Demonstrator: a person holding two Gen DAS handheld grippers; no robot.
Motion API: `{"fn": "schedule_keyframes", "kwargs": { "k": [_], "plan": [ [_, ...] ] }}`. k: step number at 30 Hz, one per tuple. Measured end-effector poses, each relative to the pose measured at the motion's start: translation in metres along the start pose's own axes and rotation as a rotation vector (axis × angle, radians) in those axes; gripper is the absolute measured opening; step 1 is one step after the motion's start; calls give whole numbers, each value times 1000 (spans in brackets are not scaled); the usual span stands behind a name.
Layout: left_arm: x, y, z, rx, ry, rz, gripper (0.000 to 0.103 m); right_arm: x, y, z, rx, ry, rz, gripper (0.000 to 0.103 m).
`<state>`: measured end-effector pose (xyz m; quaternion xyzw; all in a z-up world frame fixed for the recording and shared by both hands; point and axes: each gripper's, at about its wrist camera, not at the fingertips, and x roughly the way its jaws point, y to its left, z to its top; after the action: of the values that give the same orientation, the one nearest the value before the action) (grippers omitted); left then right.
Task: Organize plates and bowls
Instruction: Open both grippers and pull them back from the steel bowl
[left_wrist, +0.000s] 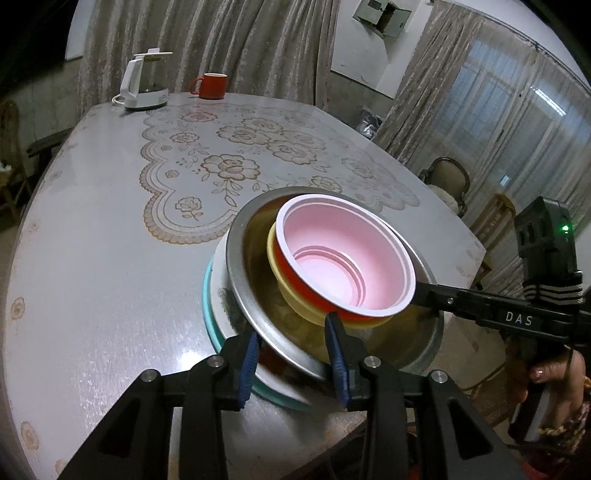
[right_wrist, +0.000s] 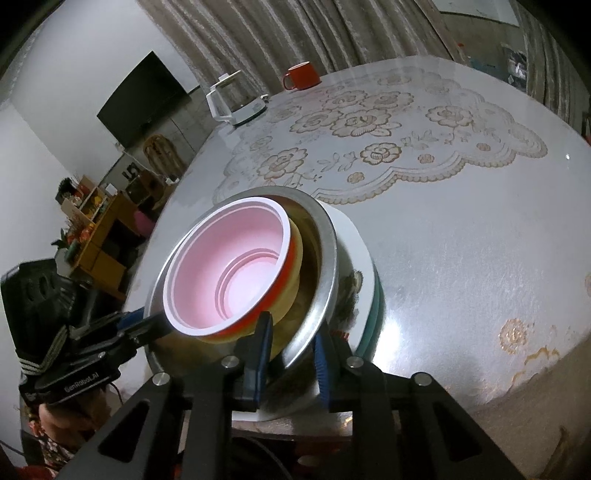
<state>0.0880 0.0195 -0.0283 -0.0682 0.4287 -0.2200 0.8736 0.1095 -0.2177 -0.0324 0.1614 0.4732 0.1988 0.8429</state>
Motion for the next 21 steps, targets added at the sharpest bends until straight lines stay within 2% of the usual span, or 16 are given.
{"fn": "schedule_keyframes", "kwargs": {
  "k": [6,9,14,18,19,21],
  "plan": [
    [-8,-6,-7,20,-15,24,58,-4,5,-3,0,-15,3,32],
    [-13,-7,-9,17,-25,32,65,-13,9,-5,-29,-56,-42,34],
    [-20,-8,-15,11,-42,58,84,-33,16,-14,-102,-144,-114,38],
    [-22,-10,-25,-1,-29,70,92,-47,21,-23,-156,-213,-180,41],
    [-23,-11,-28,1,-30,70,94,-50,21,-25,-164,-223,-190,44],
    [-28,-16,-37,8,-41,73,98,-56,27,-36,-200,-255,-224,58]
  ]
}}
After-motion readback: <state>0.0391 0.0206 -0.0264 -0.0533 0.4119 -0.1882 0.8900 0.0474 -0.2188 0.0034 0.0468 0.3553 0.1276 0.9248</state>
